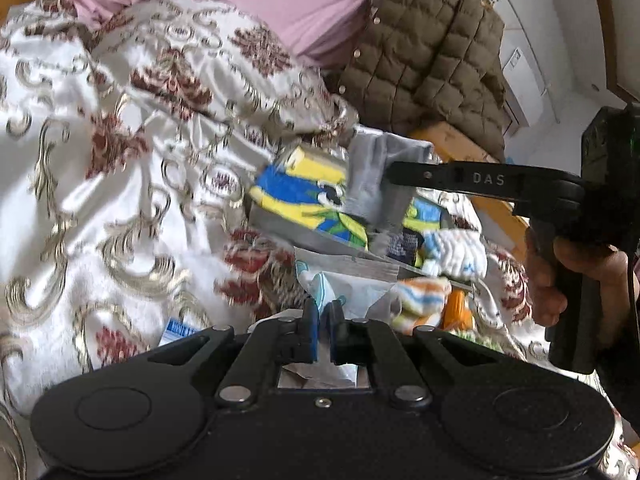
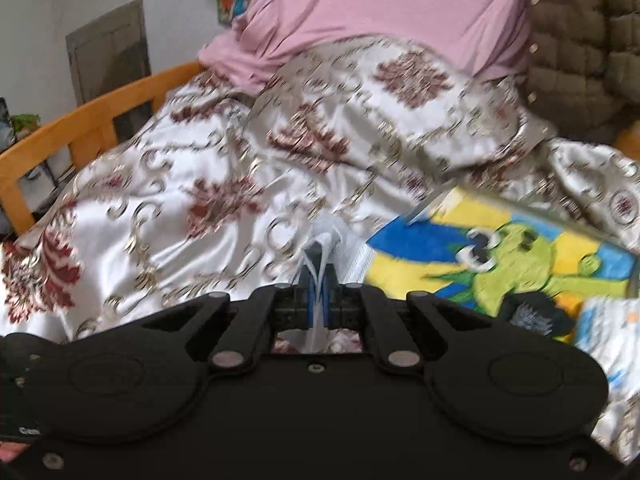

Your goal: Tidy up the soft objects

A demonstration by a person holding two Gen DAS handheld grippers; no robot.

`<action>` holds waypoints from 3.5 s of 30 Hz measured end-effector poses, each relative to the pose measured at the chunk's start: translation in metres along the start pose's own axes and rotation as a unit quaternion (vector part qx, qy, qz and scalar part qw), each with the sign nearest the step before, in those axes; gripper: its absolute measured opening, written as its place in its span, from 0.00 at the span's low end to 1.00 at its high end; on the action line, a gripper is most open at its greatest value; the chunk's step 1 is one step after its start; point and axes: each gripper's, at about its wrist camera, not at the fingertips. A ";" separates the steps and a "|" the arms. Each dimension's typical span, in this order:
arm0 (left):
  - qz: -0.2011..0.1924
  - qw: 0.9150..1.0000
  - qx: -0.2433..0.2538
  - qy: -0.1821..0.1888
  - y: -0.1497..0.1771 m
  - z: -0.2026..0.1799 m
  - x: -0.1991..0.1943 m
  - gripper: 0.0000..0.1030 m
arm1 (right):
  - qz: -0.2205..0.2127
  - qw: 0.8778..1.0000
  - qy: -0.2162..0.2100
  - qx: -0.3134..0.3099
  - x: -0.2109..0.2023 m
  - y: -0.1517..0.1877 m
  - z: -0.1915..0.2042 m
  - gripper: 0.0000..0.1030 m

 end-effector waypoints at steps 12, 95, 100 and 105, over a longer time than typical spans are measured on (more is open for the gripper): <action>-0.066 0.997 0.020 -0.024 -0.086 -0.048 0.097 0.04 | -0.032 0.996 0.059 0.058 0.000 -0.025 -0.119 0.00; -0.271 0.946 0.168 -0.066 -0.010 -0.236 -0.169 0.99 | -0.299 0.951 0.074 0.000 -0.366 0.103 -0.025 0.99; -0.271 0.944 0.177 -0.070 0.017 -0.224 -0.183 0.99 | -0.315 0.945 0.093 -0.014 -0.367 0.130 -0.005 0.99; -0.267 0.945 0.174 -0.079 0.044 -0.211 -0.192 0.99 | -0.326 0.939 0.109 -0.015 -0.364 0.157 0.010 0.99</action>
Point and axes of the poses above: each gripper's, at about its wrist camera, not at the fingertips, and x roughly the way its jaws point, z to its left, y to its underside, and after that the axes turned 2 degrees about -z, right-handed
